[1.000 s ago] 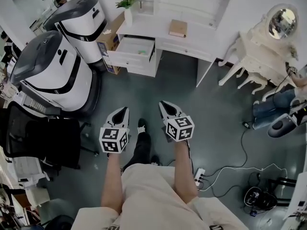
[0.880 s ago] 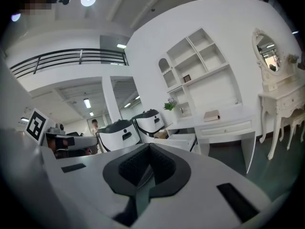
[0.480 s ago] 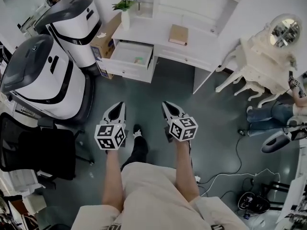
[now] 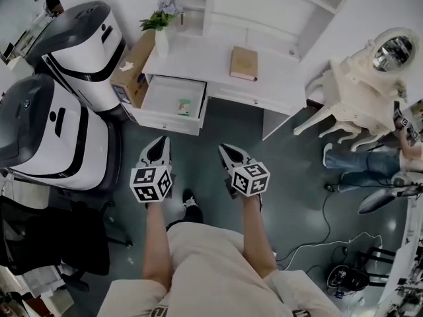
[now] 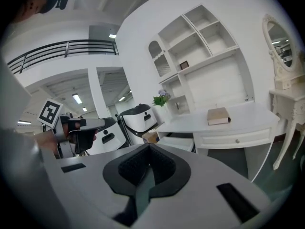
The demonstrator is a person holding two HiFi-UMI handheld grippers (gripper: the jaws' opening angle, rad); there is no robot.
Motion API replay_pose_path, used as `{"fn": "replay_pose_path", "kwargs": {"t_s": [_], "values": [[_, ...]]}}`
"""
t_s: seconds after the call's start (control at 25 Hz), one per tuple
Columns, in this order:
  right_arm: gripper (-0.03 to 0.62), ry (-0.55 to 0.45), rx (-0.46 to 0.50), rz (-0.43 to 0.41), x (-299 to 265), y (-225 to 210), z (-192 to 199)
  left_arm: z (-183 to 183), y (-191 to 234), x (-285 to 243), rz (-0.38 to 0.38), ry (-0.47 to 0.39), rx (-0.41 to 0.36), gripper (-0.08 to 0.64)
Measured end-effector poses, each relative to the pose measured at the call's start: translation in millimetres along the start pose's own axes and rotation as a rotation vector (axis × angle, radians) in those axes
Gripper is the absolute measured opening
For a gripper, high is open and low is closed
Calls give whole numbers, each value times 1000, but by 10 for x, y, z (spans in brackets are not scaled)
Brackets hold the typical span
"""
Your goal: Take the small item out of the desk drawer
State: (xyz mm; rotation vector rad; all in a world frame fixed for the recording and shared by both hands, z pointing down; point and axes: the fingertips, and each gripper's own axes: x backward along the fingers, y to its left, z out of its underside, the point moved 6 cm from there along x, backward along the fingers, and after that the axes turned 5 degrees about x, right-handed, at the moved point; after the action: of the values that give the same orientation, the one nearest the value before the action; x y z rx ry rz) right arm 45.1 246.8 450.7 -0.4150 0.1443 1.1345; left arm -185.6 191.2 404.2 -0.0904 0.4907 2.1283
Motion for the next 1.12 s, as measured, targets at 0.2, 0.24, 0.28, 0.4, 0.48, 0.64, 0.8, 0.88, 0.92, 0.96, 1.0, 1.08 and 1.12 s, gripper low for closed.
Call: {"fn": "replay_pose_path", "kwargs": {"t_s": [0.2, 0.24, 0.28, 0.4, 0.48, 0.64, 0.8, 0.88, 0.92, 0.96, 1.0, 1.08, 1.12], "values": [[20, -11, -40, 14, -579, -328, -221, -207, 385, -624, 19, 13, 4, 15], [20, -19, -54, 11, -681, -376, -256, -251, 458, -727, 22, 13, 6, 15], [20, -26, -67, 10, -775, -421, -289, -294, 527, -826, 25, 13, 9, 15], [20, -24, -87, 41, -971, -538, -302, -355, 703, -1086, 25, 21, 21, 15], [20, -10, -89, 65, -1032, -620, -262, -338, 777, -1244, 23, 35, 28, 15], [20, -10, -114, 73, -1171, -888, -327, -374, 820, -1580, 32, 56, 21, 15], [20, 1, -124, 90, -1411, -1191, -440, -442, 884, -1886, 20, 64, 8, 15], [20, 17, -114, 73, -1626, -1323, -501, -482, 960, -2057, -3, 62, 12, 15], [20, 27, -107, 55, -1751, -1381, -538, -504, 1006, -2146, -21, 58, 17, 15], [20, 36, -97, 32, -1883, -1440, -585, -532, 1052, -2242, -41, 54, 23, 15], [20, 43, -87, 8, -2023, -1501, -648, -568, 1096, -2351, -63, 48, 31, 15], [20, 46, -75, -41, -2303, -1629, -815, -660, 1158, -2589, -99, 43, 36, 15], [20, 43, -77, -62, -2430, -1689, -902, -706, 1170, -2700, -109, 47, 30, 15]]}}
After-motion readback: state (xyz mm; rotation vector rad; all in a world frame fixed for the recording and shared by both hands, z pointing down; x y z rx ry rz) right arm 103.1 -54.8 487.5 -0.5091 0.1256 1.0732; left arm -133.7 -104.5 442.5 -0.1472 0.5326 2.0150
